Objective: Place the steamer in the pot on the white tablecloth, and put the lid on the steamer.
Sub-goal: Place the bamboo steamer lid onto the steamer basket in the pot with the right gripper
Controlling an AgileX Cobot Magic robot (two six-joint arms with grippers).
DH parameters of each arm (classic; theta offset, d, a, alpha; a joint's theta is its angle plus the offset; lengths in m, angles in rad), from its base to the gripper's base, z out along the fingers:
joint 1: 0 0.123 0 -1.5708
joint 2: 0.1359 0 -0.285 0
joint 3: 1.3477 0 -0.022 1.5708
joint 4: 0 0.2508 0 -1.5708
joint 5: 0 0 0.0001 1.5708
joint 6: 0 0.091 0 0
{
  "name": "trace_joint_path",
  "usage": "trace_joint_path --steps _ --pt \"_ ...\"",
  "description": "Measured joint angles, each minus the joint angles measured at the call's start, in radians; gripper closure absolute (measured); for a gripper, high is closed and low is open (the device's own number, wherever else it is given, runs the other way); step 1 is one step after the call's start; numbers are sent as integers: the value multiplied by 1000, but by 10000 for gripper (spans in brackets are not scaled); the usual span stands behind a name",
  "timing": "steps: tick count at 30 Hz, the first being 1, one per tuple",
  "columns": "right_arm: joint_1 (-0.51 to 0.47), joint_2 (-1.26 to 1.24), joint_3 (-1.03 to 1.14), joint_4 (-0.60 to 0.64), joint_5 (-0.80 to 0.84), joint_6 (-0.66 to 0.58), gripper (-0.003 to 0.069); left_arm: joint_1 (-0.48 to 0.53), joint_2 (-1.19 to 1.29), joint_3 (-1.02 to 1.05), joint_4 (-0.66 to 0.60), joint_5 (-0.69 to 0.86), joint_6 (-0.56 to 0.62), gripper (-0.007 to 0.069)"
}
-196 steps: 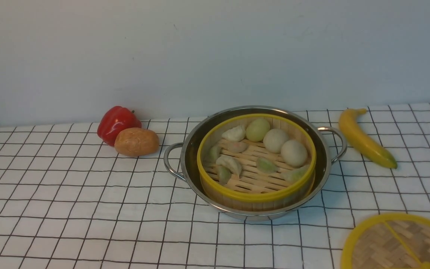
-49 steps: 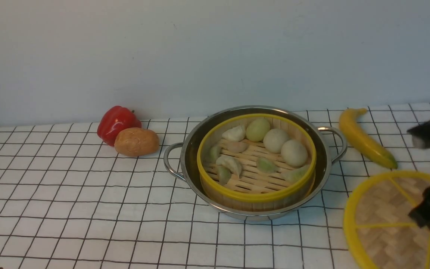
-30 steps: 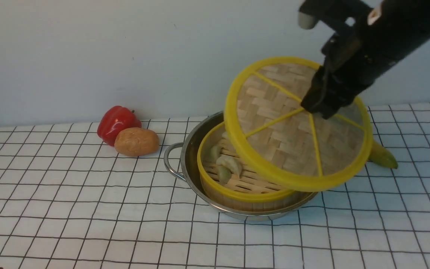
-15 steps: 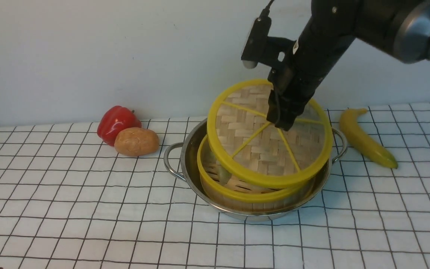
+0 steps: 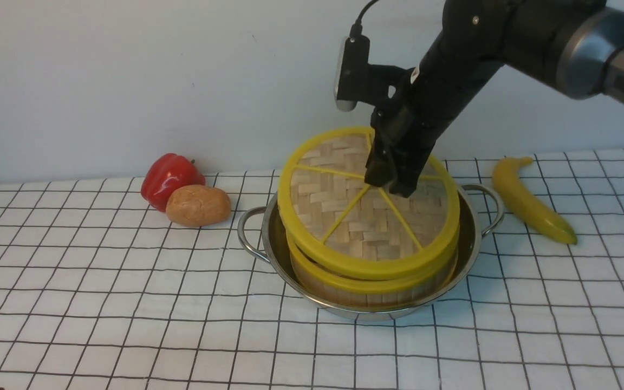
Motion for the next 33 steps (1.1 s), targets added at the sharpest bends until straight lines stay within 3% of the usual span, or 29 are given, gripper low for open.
trace_joint_path --steps 25,33 --pt "0 0 -63 -62 37 19 519 0 0 0 0 0 0 382" --pt "0 0 -129 -65 38 78 519 0 0 0 0 0 0 382"
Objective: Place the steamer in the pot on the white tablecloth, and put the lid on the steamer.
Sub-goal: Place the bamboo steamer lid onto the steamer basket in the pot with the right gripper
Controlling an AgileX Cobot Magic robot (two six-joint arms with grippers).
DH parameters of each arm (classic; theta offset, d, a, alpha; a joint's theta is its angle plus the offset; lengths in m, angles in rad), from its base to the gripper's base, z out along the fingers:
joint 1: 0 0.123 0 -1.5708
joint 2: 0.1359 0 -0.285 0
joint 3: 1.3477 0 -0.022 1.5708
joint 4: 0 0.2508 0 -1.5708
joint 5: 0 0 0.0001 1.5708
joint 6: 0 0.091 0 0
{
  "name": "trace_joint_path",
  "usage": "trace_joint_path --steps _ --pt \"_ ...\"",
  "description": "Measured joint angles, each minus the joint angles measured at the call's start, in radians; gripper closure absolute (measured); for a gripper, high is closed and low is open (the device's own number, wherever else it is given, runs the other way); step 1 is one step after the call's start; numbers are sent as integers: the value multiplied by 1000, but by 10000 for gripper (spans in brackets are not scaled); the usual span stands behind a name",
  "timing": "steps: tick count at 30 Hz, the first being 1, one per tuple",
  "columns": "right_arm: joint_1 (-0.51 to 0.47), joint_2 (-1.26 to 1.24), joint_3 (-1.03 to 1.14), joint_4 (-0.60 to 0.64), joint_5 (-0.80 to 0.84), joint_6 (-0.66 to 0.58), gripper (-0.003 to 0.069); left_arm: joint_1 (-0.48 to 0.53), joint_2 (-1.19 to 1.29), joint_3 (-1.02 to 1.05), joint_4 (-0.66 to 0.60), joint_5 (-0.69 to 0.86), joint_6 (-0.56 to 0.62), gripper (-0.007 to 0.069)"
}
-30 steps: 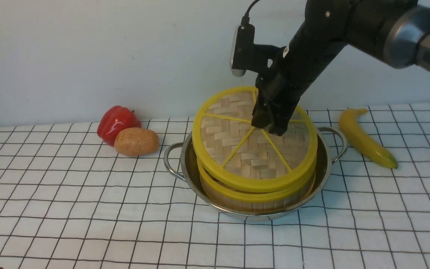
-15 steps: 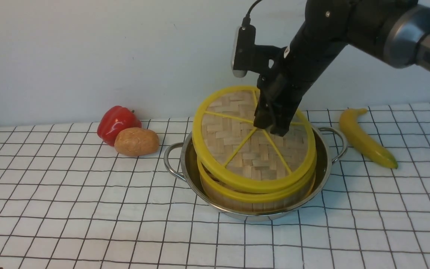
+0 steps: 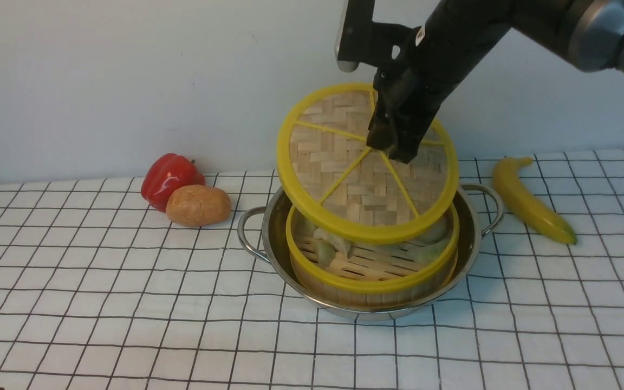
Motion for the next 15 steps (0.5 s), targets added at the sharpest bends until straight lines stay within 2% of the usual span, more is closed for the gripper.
trace_joint_path --steps 7,15 --pt "0 0 0 -53 1 99 519 0 0 0 0 0 0 382" --pt "0 -40 0 -34 3 185 519 0 0 0 0 0 0 382"
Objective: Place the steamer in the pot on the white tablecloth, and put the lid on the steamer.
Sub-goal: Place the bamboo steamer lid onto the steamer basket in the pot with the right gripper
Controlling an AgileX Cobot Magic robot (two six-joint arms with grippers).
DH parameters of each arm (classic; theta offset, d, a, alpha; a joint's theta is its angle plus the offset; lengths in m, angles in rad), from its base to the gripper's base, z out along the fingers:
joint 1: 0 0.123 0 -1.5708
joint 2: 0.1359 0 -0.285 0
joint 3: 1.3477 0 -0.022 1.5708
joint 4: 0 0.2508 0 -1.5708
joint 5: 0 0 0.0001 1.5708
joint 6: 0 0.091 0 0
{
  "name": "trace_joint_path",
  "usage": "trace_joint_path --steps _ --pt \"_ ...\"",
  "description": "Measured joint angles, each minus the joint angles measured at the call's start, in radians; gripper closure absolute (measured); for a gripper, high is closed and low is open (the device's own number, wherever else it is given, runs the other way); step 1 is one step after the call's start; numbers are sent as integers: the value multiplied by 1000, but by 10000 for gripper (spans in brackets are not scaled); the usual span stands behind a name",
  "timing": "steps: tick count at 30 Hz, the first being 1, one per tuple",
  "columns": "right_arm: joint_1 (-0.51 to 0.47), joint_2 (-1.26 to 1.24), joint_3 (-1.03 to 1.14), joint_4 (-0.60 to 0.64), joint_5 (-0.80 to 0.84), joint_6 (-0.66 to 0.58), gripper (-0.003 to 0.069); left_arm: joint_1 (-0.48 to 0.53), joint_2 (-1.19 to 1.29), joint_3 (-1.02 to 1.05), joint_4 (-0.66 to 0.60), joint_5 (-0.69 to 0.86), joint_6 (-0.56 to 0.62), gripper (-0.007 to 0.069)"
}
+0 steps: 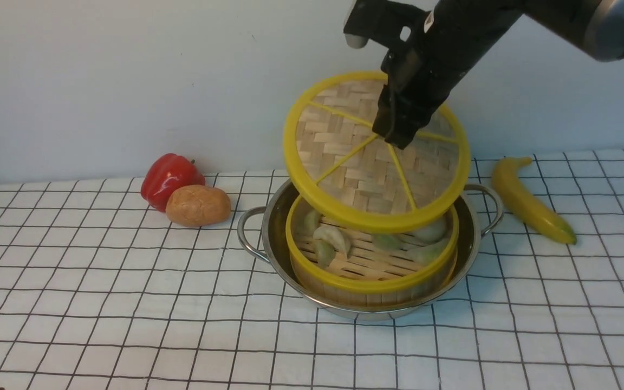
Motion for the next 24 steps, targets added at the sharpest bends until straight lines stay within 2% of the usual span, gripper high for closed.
trace_joint_path --steps 15,24 --pt "0 -10 174 44 2 48 519 0 0 0 0 0 0 382" --pt "1 -16 179 110 -1 -32 519 0 0 0 0 0 0 382"
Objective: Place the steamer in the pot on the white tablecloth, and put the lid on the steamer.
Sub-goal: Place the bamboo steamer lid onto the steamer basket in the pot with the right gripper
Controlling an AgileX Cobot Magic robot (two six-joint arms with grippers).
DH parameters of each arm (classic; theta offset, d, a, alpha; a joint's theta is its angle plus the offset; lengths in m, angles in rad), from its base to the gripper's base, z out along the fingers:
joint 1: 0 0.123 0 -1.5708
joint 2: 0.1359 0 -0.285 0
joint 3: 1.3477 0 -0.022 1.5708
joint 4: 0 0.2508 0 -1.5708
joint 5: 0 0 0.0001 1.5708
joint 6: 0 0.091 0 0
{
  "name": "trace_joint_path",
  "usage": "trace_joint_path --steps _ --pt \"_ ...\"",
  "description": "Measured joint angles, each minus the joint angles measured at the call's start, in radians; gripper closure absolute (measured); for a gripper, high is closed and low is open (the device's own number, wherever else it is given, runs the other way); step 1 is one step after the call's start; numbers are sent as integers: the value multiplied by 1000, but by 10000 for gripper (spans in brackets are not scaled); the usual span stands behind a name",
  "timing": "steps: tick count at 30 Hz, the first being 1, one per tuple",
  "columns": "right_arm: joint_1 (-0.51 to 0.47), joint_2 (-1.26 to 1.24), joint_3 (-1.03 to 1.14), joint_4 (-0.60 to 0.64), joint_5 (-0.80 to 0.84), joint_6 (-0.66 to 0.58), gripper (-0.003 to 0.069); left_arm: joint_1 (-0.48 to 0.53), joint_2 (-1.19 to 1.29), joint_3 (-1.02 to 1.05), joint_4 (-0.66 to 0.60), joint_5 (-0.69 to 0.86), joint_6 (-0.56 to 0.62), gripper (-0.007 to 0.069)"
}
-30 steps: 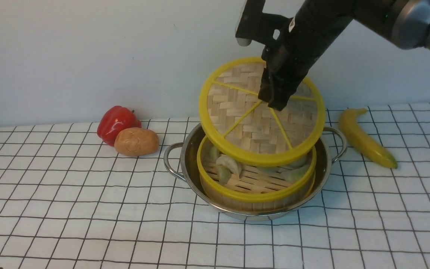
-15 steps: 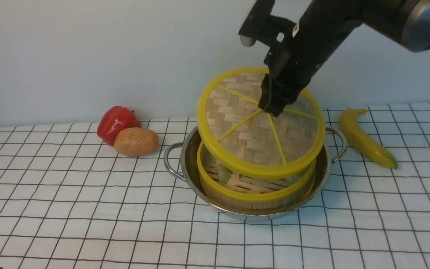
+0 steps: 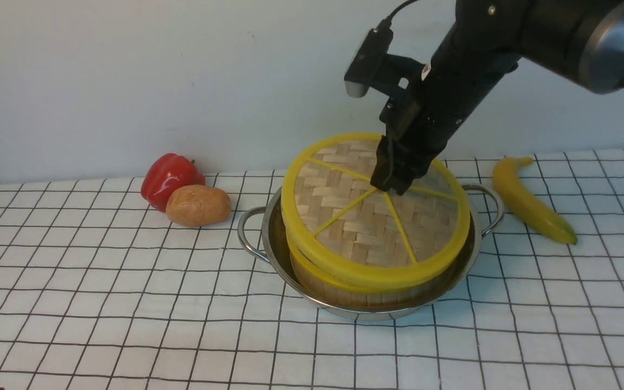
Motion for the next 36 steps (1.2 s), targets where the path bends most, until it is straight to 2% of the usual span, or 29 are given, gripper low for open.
trace_joint_path --steps 13,36 --pt "0 33 0 -4 -2 -80 519 0 0 0 0 0 0 382" --pt "0 76 0 -13 -108 -191 519 0 0 0 1 0 0 382"
